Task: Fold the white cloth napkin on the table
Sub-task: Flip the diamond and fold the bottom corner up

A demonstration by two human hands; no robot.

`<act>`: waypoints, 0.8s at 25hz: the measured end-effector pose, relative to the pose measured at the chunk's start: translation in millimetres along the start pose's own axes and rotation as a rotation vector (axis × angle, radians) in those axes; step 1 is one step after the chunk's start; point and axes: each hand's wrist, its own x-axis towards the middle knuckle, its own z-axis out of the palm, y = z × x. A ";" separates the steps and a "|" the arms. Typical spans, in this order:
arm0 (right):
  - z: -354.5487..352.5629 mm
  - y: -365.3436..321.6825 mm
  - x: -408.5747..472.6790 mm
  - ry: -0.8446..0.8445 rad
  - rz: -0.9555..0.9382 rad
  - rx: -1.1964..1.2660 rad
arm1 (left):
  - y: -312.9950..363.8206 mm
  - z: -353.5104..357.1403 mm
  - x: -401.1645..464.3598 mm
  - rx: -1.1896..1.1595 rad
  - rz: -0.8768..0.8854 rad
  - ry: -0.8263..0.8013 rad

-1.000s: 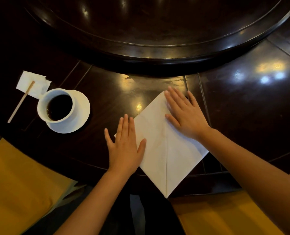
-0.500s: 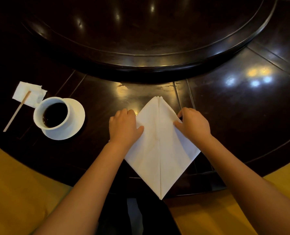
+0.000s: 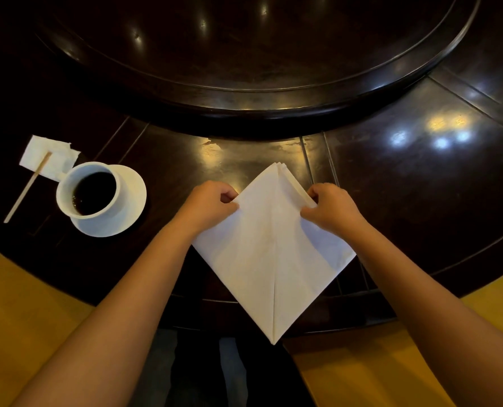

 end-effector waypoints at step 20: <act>-52.8 20.4 -87.3 0.028 -0.516 -0.104 | -11.2 -25.8 -78.3 0.223 0.654 0.265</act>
